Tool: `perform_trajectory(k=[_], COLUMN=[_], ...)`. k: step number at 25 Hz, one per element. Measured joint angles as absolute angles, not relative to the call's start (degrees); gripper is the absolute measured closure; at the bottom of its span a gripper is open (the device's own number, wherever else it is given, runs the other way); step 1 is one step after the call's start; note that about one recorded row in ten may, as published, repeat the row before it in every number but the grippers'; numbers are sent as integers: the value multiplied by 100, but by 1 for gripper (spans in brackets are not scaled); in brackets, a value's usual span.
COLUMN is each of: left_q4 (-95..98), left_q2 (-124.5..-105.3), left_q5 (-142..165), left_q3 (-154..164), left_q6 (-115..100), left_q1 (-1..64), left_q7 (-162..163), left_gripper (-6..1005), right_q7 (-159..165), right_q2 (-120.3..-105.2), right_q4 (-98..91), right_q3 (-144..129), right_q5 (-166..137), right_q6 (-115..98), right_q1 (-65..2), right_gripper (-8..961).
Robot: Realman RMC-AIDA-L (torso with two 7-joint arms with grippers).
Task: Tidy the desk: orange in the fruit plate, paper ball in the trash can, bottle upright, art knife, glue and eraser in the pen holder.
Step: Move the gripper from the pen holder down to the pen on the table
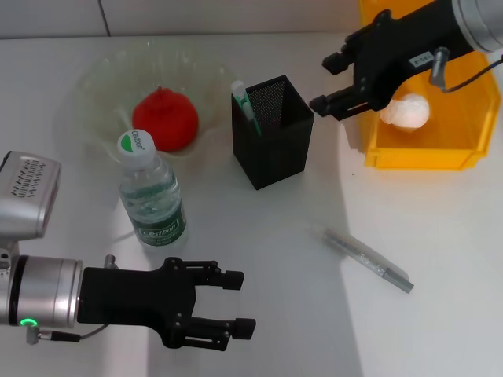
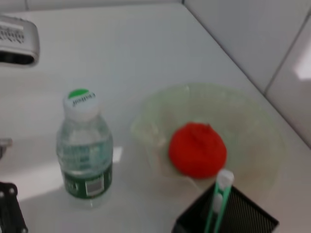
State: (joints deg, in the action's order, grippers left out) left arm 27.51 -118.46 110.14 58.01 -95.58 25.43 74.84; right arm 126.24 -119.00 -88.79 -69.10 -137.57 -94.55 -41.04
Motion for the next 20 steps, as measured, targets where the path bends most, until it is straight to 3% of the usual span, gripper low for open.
perform_trajectory(k=[10, 20], left_q4=[2751, 2766], left_q2=[-11855, -11853], left_q5=[11003, 11012], left_q3=[5801, 5809], left_q6=[-9654, -9770], left_q1=[2551, 2582], left_q7=[7582, 7589], left_gripper=[226, 226], right_q7=[14193, 14660], right_q2=[-11928, -11953], right_q4=[-8981, -7452], right_q3=[-7912, -8111], right_q5=[-14891, -14777], right_q6=[-10194, -9896], right_q1=[-4253, -4500], right_gripper=[354, 354])
